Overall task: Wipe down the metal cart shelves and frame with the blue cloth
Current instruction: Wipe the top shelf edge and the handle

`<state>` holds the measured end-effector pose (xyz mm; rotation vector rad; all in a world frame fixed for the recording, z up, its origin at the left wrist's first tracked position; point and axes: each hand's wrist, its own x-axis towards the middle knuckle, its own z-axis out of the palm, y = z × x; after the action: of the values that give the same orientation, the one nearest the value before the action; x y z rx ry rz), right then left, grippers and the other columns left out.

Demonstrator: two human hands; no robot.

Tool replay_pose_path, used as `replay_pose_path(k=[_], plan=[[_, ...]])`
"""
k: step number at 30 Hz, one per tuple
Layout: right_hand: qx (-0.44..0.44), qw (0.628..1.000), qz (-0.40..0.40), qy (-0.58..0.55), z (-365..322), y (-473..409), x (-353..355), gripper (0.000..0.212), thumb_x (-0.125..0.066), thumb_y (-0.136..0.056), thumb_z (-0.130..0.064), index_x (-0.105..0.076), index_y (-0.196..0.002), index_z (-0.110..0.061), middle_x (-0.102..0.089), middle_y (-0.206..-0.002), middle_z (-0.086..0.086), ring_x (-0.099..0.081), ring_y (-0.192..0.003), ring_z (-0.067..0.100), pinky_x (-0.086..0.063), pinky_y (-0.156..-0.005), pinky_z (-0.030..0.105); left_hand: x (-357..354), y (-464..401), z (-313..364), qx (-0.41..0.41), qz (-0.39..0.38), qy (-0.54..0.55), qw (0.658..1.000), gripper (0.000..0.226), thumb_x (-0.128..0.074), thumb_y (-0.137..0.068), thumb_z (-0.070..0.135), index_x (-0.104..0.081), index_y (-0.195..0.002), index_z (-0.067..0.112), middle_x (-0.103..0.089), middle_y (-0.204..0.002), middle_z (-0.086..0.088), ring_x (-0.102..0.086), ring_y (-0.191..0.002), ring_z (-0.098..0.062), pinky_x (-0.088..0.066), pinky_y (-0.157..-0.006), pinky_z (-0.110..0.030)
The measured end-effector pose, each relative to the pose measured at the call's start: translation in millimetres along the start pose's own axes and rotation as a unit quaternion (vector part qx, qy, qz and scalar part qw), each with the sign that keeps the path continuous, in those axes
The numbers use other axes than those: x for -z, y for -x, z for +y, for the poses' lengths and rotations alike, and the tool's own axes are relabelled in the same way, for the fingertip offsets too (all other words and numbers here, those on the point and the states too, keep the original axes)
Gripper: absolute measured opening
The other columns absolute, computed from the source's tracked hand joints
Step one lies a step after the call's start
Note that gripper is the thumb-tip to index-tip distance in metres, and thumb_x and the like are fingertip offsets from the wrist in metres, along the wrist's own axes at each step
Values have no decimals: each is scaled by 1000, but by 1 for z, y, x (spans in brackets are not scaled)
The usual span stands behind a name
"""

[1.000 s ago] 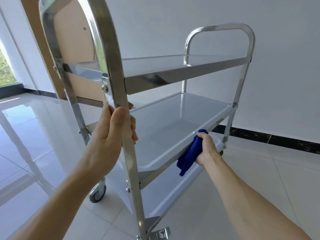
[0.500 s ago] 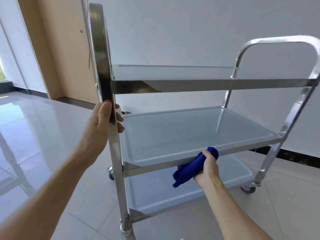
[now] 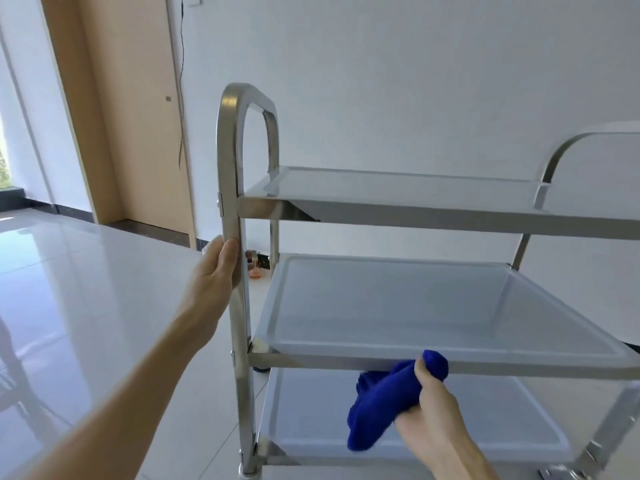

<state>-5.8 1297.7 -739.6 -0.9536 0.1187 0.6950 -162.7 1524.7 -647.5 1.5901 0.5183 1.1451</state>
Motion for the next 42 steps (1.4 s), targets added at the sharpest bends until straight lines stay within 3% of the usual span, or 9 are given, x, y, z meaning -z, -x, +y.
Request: replay_pose_path(k=[3,7,10,14,20,22,26,35,42], plan=[[83,996,6,9,-6,29,-14,42,-46,-103,-39,-51,-63,-26,-50,-61,0,-50,-53,17,-46,-54,23,-3,-2,-3,-2,-2,-10,1000,39,-40,-103,42,-59,-97,9,-52,-70,11,-49,-65,-3,-46,-76,-31],[300,932,-62,193,-46,63,-29,27,-56,-102,-31,-55,-128,-27,-67,-119,4,-64,-114,27,-49,-102,44,-6,1,0,-9,-9,-3,1000,38,-40,-104,38,-59,-102,6,-55,-85,-6,-52,-82,-20,-46,-82,-38],[567,784,-113,224,-82,100,-74,42,-55,-100,-27,-46,-140,-32,-67,-121,-14,-63,-101,2,-48,-96,18,-7,3,4,-13,-12,2,1000,40,-39,-105,34,-57,-104,-1,-49,-87,-13,-48,-82,-24,-44,-82,-40],[761,549,-108,328,-127,94,-129,52,-51,-102,-7,-35,-151,-8,-48,-149,2,-49,-133,22,-38,-112,51,-10,4,6,-4,-6,13,1000,42,-39,-106,33,-55,-108,-5,-46,-88,-11,-44,-83,-24,-40,-81,-38],[555,277,-95,778,-123,68,-171,69,-44,-94,-61,-16,-155,-44,-35,-155,-7,-37,-137,26,-31,-111,52,-12,-2,2,-5,-9,18,1000,36,-41,-104,34,-61,-105,3,-53,-90,-15,-51,-85,-25,-45,-85,-42],[489,283,-141,813,-125,64,-175,78,-26,-83,-85,-12,-152,-50,-34,-154,-12,-37,-136,24,-31,-110,52,-12,-4,1,-5,-11,17,1000,36,-42,-103,35,-62,-105,5,-53,-89,-13,-51,-85,-24,-46,-83,-40],[496,430,-175,734,-132,56,-190,67,-14,-84,-84,-33,-139,-52,-61,-126,-16,-57,-113,22,-40,-96,50,-14,-7,-3,-3,-17,27,999,37,-41,-104,36,-60,-107,5,-53,-90,-11,-52,-84,-20,-45,-81,-33],[635,279,-56,718,-63,39,-240,65,-39,-93,-73,-55,-122,-17,-68,-110,5,-64,-95,31,-41,-79,43,-16,-14,-14,-5,-5,9,1000,48,-40,-98,49,-59,-102,5,-47,-79,-10,-52,-75,-16,-50,-81,-35],[655,248,-99,706,-121,25,-179,58,-61,-84,-59,-48,-136,-38,-64,-122,-12,-66,-100,25,-47,-73,36,-6,-20,-19,-17,-3,-4,1000,37,-41,-92,54,-64,-87,26,-51,-78,-8,-59,-80,-29,-53,-78,-31]])
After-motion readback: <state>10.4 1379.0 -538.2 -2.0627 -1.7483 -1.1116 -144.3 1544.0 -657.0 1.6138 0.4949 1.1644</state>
